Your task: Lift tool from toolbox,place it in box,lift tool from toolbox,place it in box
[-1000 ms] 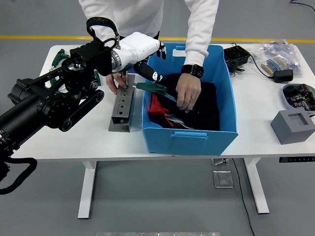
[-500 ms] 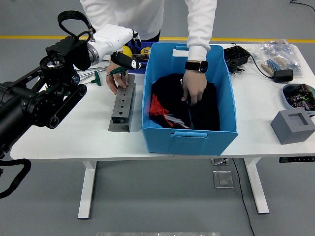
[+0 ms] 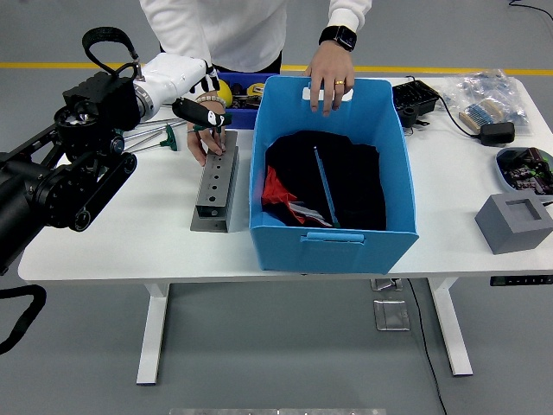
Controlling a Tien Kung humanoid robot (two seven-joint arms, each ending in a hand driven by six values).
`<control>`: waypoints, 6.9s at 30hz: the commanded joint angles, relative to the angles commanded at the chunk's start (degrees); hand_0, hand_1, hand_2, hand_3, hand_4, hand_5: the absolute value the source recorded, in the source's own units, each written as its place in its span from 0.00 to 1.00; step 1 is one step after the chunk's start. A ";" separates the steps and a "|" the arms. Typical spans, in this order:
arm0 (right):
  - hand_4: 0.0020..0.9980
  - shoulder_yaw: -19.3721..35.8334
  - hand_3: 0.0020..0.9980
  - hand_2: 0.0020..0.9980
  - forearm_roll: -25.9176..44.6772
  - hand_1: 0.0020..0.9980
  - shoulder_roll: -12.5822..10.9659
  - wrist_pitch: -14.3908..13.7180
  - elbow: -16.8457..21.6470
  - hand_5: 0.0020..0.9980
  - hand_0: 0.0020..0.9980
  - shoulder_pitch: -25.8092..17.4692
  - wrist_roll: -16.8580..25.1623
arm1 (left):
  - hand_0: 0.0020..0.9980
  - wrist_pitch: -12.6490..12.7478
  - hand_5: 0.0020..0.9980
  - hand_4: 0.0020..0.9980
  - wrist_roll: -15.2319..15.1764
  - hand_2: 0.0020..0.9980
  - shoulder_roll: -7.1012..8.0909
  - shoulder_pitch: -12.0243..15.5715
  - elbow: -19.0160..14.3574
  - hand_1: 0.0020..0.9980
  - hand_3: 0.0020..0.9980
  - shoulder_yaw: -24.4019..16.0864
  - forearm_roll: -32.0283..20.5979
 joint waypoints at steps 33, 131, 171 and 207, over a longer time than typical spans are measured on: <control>0.79 1.42 0.54 0.69 -1.35 0.61 0.22 0.02 0.00 0.57 0.63 -0.23 -0.11 | 0.26 26.14 0.73 0.80 22.97 0.53 -1.21 16.60 -11.17 0.39 0.76 -7.84 -43.60; 0.78 -5.24 0.53 0.69 1.11 0.62 0.11 0.59 0.00 0.58 0.63 1.99 -0.19 | 0.39 15.34 0.98 0.90 4.90 0.73 -8.16 4.57 16.76 0.59 0.90 7.46 -125.59; 0.78 -7.81 0.53 0.69 1.64 0.62 -0.06 0.95 0.00 0.58 0.63 2.56 0.04 | 0.67 12.28 1.00 0.91 3.76 0.84 -11.43 1.30 20.48 0.73 0.85 8.22 -135.72; 0.79 -4.63 0.54 0.69 0.40 0.61 -0.03 0.95 0.00 0.57 0.63 1.21 0.16 | 0.73 16.05 0.98 0.90 6.79 0.93 -5.98 2.07 -6.65 0.77 0.88 -0.74 -132.25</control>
